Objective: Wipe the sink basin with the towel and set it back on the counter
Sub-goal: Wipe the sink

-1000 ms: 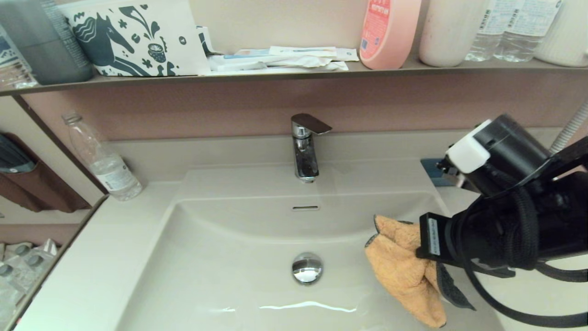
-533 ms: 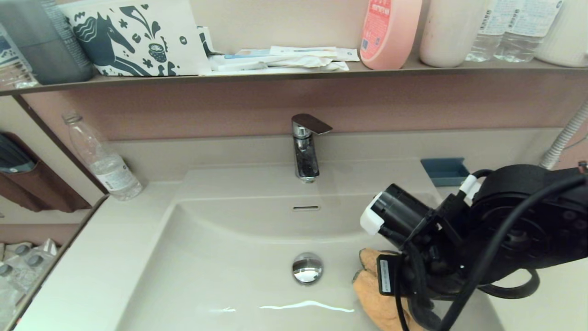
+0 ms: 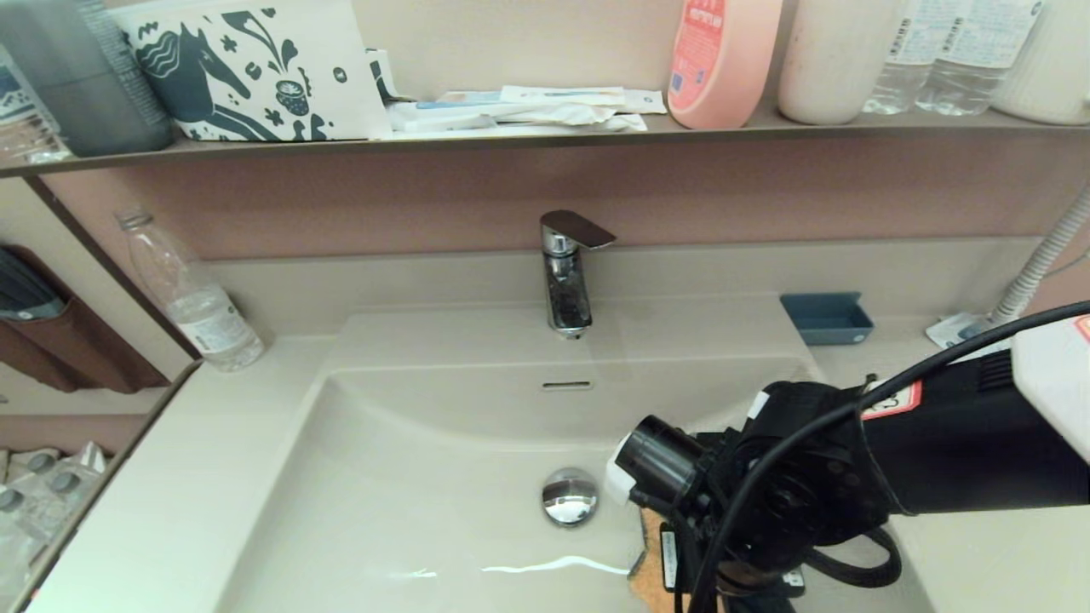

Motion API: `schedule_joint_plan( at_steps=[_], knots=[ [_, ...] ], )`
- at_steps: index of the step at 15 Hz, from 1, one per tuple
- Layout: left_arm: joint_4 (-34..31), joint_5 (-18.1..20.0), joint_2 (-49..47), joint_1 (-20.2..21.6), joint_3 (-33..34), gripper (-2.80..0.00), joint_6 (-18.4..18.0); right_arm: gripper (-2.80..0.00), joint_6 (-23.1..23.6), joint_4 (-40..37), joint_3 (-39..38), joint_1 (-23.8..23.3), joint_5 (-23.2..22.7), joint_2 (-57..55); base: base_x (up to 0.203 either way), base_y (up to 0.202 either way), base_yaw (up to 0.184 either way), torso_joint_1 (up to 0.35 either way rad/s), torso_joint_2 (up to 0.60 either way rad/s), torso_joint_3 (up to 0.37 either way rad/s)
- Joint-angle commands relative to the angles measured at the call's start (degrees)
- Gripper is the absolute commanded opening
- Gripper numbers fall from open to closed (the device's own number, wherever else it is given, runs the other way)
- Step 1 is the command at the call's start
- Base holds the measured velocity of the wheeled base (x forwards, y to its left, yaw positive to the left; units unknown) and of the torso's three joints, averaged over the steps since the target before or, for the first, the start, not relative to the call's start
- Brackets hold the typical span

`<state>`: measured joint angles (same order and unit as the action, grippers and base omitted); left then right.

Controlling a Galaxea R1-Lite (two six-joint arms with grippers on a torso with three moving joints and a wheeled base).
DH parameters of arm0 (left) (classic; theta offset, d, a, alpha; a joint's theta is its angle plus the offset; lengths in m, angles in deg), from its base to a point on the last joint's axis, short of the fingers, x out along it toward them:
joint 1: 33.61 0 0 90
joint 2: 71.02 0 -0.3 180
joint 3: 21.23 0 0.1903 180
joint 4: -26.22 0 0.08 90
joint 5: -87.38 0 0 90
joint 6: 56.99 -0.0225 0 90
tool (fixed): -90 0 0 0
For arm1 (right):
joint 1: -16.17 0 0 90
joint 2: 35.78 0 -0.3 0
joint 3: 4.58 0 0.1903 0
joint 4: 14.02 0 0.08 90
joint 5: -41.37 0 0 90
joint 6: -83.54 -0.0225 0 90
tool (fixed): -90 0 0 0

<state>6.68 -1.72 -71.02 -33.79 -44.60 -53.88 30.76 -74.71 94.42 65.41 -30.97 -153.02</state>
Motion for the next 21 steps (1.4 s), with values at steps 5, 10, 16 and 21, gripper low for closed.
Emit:
schedule_joint_plan(
  at_steps=[5,10,16,21],
  knots=[
    [0.0,0.0,-0.1,0.0,0.0,-2.80,0.1,-2.80,-0.4,3.5,1.9,3.8,-4.1,-7.0,0.000,0.000,0.000,0.000,0.00,0.000],
    [0.0,0.0,-0.1,0.0,0.0,-2.80,0.1,-2.80,-0.2,7.7,9.5,5.6,-8.2,-14.1,0.000,0.000,0.000,0.000,0.00,0.000],
    [0.0,0.0,0.0,0.0,0.0,-2.80,0.1,-2.80,2.0,6.9,24.0,8.0,-10.6,-21.9,0.000,0.000,0.000,0.000,0.00,0.000],
    [0.0,0.0,-0.1,0.0,0.0,-2.80,0.1,-2.80,5.5,13.2,30.2,9.5,-10.9,-25.5,0.000,0.000,0.000,0.000,0.00,0.000]
  ],
)
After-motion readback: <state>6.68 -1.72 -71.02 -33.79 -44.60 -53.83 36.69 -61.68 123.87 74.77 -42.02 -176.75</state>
